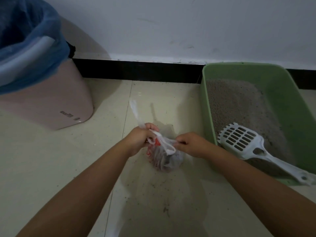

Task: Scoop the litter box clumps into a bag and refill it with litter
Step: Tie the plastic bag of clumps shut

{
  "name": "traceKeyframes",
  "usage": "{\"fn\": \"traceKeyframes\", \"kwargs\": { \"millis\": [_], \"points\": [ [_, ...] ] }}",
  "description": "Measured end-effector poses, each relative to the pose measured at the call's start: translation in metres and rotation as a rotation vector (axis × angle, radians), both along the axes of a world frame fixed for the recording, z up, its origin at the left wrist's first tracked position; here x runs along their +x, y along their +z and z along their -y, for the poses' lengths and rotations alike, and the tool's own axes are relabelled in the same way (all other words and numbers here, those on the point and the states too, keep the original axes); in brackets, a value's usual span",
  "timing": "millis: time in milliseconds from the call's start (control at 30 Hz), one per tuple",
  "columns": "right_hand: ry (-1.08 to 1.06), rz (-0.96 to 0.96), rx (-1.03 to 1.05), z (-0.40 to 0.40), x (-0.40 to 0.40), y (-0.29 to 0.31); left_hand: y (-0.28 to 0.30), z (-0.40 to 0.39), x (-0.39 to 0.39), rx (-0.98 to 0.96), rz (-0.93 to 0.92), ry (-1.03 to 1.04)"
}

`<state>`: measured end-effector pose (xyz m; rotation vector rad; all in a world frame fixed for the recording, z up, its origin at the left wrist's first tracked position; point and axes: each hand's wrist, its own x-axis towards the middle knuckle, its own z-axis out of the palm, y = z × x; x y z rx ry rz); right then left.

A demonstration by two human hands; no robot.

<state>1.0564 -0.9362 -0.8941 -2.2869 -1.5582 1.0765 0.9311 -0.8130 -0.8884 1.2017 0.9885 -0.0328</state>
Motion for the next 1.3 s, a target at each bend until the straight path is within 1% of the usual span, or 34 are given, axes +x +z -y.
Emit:
{"fn": "traceKeyframes", "kwargs": {
  "millis": [67,100,233,433,600,733,800,867,933,1000,1033,1067,1133,1233,1300],
  "points": [
    [0.008,-0.002,0.015,0.001,0.0,0.0,0.0,-0.002,-0.002,-0.144,0.097,0.165],
    [0.018,0.007,0.016,-0.001,0.0,0.001,-0.001,-0.002,-0.001,-0.177,0.125,0.241],
    [0.038,0.034,0.027,-0.01,-0.001,0.006,-0.001,0.004,0.007,-0.192,0.15,0.466],
    [-0.026,0.029,0.066,-0.011,-0.001,0.005,0.001,0.009,0.011,-0.241,0.186,0.639],
    [0.01,0.026,0.063,-0.01,-0.006,0.007,0.005,0.009,0.011,-0.337,0.253,0.756],
    [0.002,0.031,0.046,-0.006,-0.005,0.006,0.005,0.008,0.005,-0.386,0.339,0.657],
    [-0.002,0.037,0.033,-0.003,-0.004,0.006,0.001,0.007,0.001,-0.311,0.352,0.572],
    [0.045,0.06,0.017,-0.001,-0.005,0.007,-0.006,0.007,-0.003,-0.128,0.253,0.43],
    [0.141,0.083,-0.028,0.002,-0.008,0.006,-0.01,0.009,-0.006,0.083,0.059,0.278],
    [0.242,0.087,-0.093,0.006,-0.009,0.005,-0.015,0.009,-0.009,0.21,-0.136,0.16],
    [0.261,0.07,-0.127,0.006,-0.008,0.006,-0.018,0.01,-0.013,0.249,-0.206,0.101],
    [0.249,0.041,-0.152,0.006,-0.006,0.006,-0.02,0.012,-0.017,0.264,-0.224,0.075],
    [0.173,0.012,-0.144,0.002,-0.005,0.007,-0.031,0.016,-0.025,0.255,-0.139,0.069],
    [0.001,0.045,-0.002,-0.008,-0.005,0.01,-0.038,0.019,-0.033,0.219,-0.007,0.084],
    [-0.034,0.036,0.036,-0.018,-0.008,0.009,-0.037,0.02,-0.036,0.203,0.064,0.068]
  ]
}}
